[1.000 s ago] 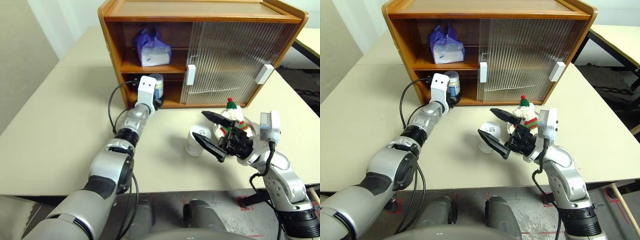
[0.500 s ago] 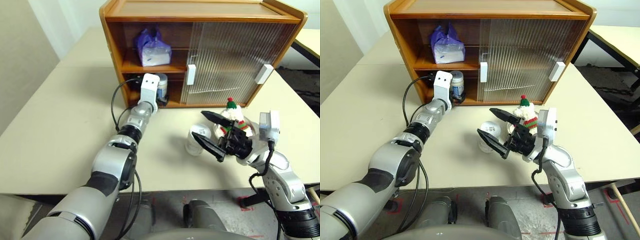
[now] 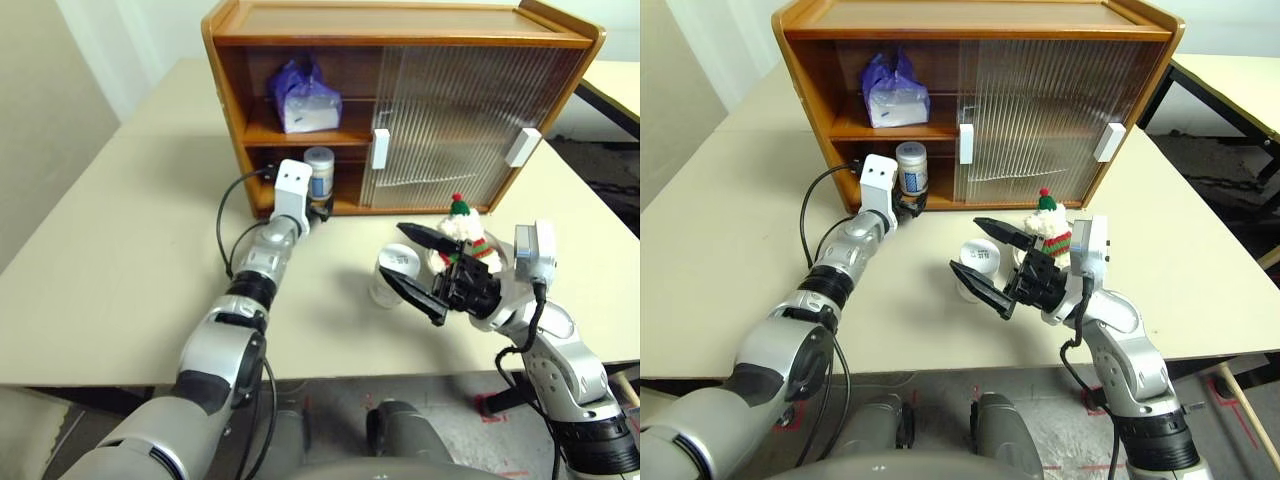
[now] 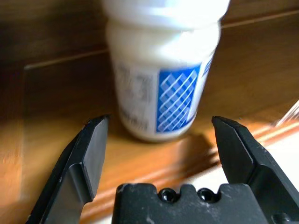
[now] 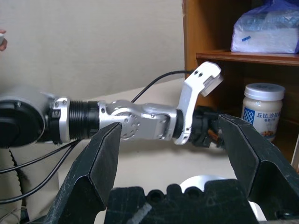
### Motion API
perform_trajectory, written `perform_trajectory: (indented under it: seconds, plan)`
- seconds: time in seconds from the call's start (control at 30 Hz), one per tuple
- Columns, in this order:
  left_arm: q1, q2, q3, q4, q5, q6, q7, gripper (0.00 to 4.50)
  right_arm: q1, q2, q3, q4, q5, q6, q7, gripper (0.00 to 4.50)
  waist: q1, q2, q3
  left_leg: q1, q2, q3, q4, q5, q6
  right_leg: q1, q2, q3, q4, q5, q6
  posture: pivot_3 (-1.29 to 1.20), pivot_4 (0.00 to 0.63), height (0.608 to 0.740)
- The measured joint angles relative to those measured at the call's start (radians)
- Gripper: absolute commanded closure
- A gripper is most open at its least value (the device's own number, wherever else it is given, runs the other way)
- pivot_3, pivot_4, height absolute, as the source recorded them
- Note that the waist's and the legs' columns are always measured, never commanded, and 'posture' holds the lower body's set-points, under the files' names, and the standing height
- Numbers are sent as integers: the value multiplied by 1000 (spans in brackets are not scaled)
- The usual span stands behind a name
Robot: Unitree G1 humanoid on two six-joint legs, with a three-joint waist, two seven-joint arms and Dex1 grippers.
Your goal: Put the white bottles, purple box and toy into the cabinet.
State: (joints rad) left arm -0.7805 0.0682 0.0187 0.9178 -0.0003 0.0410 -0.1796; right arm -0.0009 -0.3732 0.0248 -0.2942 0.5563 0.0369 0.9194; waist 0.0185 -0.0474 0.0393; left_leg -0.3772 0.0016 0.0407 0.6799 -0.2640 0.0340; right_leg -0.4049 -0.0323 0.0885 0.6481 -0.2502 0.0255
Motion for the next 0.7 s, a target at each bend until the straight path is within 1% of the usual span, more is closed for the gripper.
perform_trajectory:
  seconds: [0.07, 0.1, 0.17, 0.23, 0.27, 0.37, 0.43, 0.47, 0.7]
  plan:
    - [17, 14, 1, -43, 0, 20, -1, 27, -9, 0, 3, 2, 0, 0, 5, 0, 1, 0, 0, 0, 0, 0, 0, 0, 0, 0, 0, 0, 1, 0, 0, 87, 0, 740]
    - [22, 22, 3, -61, -1, 27, 0, 405, -14, 0, 3, 4, 0, 0, 10, 0, 1, 0, 0, 0, 0, 0, 0, 0, 0, 0, 0, 0, 1, 0, 0, 89, 0, 740]
    - [23, 29, 10, -88, -3, 36, 5, 952, -19, 1, 4, 9, 0, 0, 14, 0, 2, 0, 0, 1, 0, 0, 0, 0, 0, 0, 0, 0, 1, 0, 0, 89, 0, 740]
    - [22, 34, 20, -95, -6, 38, 19, 1795, -26, 2, 4, 18, 0, 0, 17, 0, 3, 0, -1, 1, -1, 0, 0, 0, 1, 1, -1, 0, 1, 0, 0, 87, 0, 740]
    - [22, 36, 21, -95, -6, 40, 22, 2106, -27, 2, 4, 20, 0, 0, 18, 0, 3, -1, -1, 1, -1, 0, 0, 0, 1, 1, -1, 0, 1, 0, 1, 86, 0, 740]
    - [17, 36, 21, -94, -4, 42, 34, 3411, -27, 6, 4, 22, 0, 0, 23, 0, 3, -1, -1, 1, -1, 0, 0, 0, 1, 1, -1, 0, 1, 0, 0, 83, 0, 740]
    - [8, 36, 20, -88, -2, 42, 40, 4204, -27, 7, 4, 23, 0, 0, 26, 0, 3, -1, -1, 1, -1, 0, 0, 0, 1, 1, -1, 0, 1, 0, 0, 80, 0, 740]
    - [3, 36, 20, -84, -1, 42, 43, 4471, -27, 9, 4, 23, 0, 0, 26, 0, 3, -1, -1, 1, -1, 0, 0, 0, 1, 0, -1, 0, 1, 0, 0, 77, 0, 740]
    - [-14, 34, 12, -43, 7, 41, 75, 4471, -27, 13, 6, 23, -3, -1, 30, 0, 1, -1, -1, 1, -1, 0, 0, 0, 1, 0, -1, 0, 2, 0, 1, 70, 0, 740]
